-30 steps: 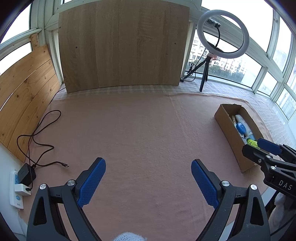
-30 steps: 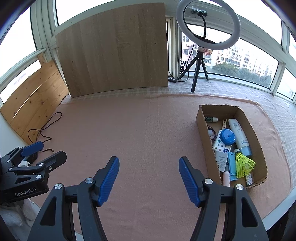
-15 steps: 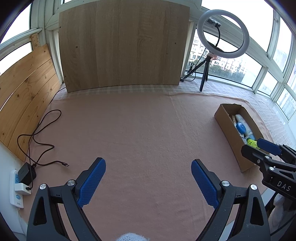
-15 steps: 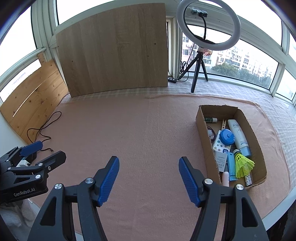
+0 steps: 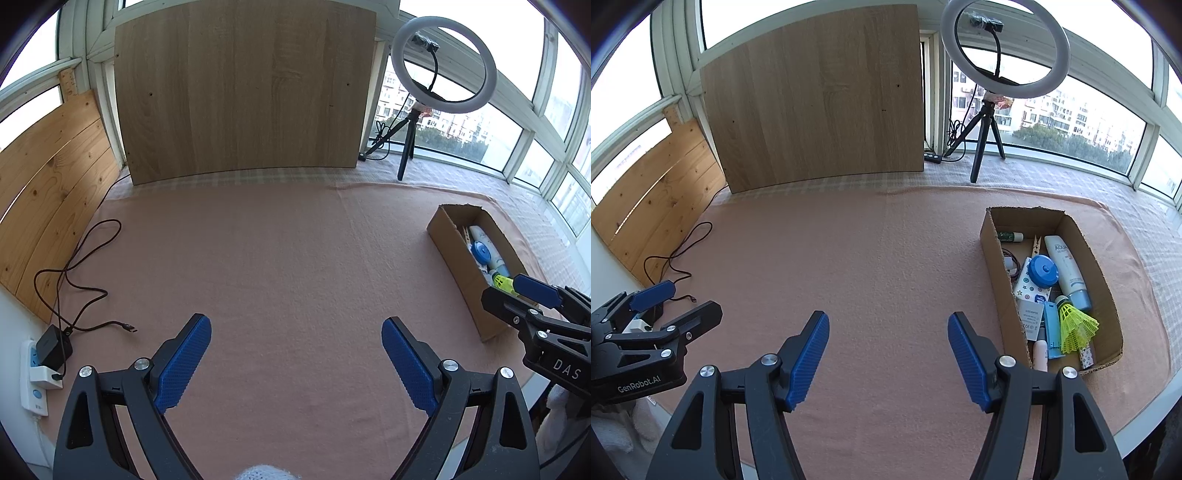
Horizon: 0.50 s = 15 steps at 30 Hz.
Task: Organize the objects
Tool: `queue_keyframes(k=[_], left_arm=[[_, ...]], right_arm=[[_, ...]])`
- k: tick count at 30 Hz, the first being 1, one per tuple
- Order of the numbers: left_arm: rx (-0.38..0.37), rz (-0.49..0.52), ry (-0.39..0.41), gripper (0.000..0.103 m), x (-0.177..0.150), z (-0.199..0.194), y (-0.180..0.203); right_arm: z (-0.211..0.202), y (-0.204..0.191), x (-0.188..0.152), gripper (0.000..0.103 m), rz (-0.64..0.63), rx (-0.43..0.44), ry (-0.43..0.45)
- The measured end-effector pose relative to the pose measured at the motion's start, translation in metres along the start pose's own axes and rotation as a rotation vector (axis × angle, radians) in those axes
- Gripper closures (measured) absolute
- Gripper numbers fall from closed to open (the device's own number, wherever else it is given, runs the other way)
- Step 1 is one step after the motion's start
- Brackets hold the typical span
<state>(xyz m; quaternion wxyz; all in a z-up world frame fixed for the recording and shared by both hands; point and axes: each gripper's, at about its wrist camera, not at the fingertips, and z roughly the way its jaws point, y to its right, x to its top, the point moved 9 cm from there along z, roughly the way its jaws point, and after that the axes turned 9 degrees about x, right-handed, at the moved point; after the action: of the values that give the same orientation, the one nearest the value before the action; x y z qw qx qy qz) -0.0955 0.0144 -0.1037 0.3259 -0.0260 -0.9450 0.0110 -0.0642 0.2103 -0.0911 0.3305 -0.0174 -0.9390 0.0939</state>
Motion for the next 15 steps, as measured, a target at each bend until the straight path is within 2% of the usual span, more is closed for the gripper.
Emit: queue_keyframes(k=[15], left_arm=[[0.0, 0.0, -0.006, 0.008, 0.0, 0.0045, 0.0006]], right_arm=[[0.0047, 0.002, -0.0016, 0.04, 0.002, 0.002, -0.012]])
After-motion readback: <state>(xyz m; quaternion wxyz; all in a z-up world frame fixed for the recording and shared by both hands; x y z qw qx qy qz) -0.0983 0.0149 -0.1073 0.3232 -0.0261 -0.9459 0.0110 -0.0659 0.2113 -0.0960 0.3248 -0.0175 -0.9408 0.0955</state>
